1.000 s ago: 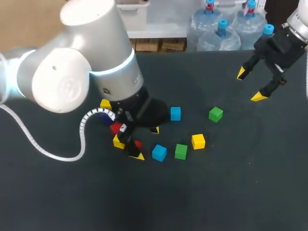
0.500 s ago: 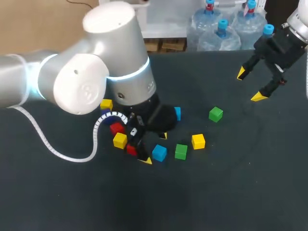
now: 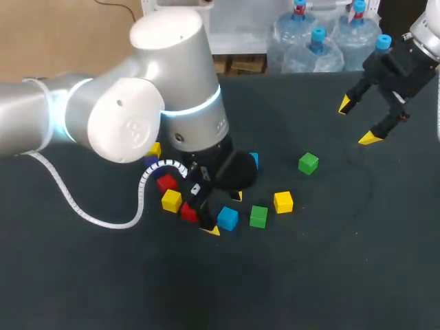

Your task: Place the blue cubes, place green cubes on the blue cubes, place the yellow cubes on the green cubes, then place the red cubes on the yellow cubes, and place purple cube on the red cubes.

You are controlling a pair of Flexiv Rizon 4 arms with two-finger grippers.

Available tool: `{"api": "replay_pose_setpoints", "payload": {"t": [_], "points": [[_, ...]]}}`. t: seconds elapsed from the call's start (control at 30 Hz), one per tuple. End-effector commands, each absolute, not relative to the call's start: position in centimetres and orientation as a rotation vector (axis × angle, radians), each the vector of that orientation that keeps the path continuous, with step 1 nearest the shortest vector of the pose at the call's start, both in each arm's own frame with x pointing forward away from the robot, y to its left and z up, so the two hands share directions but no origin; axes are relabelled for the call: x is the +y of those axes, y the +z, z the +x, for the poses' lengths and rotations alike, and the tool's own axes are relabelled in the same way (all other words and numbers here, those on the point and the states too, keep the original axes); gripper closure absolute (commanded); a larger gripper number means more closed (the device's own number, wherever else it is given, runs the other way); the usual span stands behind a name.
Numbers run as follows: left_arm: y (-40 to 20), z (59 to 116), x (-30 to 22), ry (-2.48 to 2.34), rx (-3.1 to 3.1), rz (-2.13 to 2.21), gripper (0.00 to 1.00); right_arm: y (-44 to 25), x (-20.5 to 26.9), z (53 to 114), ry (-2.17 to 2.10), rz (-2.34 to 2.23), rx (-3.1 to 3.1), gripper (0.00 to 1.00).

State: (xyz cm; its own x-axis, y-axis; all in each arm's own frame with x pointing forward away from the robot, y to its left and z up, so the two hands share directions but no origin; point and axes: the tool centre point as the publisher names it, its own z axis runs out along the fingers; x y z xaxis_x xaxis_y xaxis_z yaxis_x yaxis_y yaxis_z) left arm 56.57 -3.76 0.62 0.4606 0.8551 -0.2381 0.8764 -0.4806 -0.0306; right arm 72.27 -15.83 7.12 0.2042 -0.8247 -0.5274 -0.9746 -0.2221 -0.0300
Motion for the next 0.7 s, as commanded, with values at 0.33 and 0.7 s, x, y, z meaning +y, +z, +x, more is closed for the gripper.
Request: {"api": "replay_pose_setpoints", "payload": {"t": [0.33,0.7], "points": [[-0.03,56.86,-3.64,-0.345,1.544,2.614,0.34,7.10,-15.82,72.29,0.581,-2.128,1.682,0.00],[-0.36,56.72,-3.74,-0.354,1.555,2.617,0.72,7.10,-15.82,72.29,0.581,-2.128,1.682,0.00]]}}
